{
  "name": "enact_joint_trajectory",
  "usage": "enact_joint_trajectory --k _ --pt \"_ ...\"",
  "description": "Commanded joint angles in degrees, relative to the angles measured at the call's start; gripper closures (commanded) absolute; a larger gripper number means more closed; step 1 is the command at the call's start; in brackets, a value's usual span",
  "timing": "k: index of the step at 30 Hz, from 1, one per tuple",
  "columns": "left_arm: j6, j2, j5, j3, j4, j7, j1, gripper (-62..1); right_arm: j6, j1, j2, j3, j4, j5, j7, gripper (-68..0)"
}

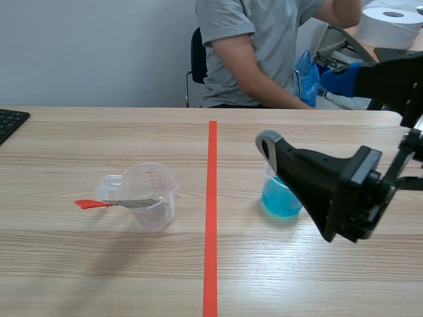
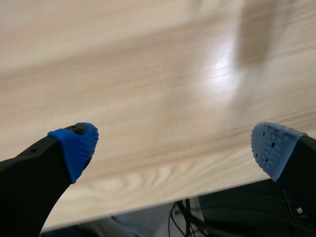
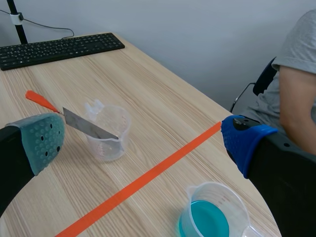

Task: Do the redox reaction experiment.
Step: 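Return to the home posture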

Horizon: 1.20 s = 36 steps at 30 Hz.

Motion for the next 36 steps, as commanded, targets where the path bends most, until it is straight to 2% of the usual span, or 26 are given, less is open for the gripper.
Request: enact_joint_trajectory --k 1,5,9,12,16,19,23,29,36 --pt "-1.49 0.68 0.98 -0.50 2.49 -0.83 0.42 -62.3 0.02 -1.68 -0.96 1.29 1.68 0.63 0.48 -67.9" --pt "-5.57 3.34 5.14 -2.71 7.15 -0.85 -0.04 -62.3 -0.04 -8.63 -1.55 4.74 5.18 0.85 0.48 -67.9" --pt "-11.93 7.65 10.23 -4.85 10.82 -0.83 -1.38 -62.3 -0.07 -12.92 -1.70 5.81 6.91 0.85 0.50 -67.9" --pt "-14.93 10.82 13.07 -5.38 12.63 -0.76 -3.26 -62.3 -0.07 -13.05 -1.73 6.08 6.91 0.85 -0.13 -67.9" --pt "-17.29 14.58 15.93 -5.40 14.40 -0.24 -6.19 -62.3 -0.04 -12.70 -1.70 6.38 6.91 0.83 -0.66 -67.9" --pt "-19.52 16.72 17.09 -5.38 15.41 0.59 -8.41 -62.3 -0.04 -12.70 -1.70 6.36 6.91 0.83 -0.63 -67.9" --pt "-21.79 17.46 17.05 -5.20 15.47 1.49 -11.67 -62.3 -0.04 -12.70 -1.70 6.36 6.91 0.81 -0.74 -67.9" --pt "-21.73 17.44 17.07 -3.06 15.47 2.29 -15.23 -62.3 -0.04 -12.70 -1.70 6.36 6.91 0.81 -1.99 -67.9" --pt "-21.70 17.44 17.07 -1.11 15.47 2.01 -15.45 -62.3 -0.04 -12.72 -1.70 6.36 6.91 0.81 -1.95 -67.9"
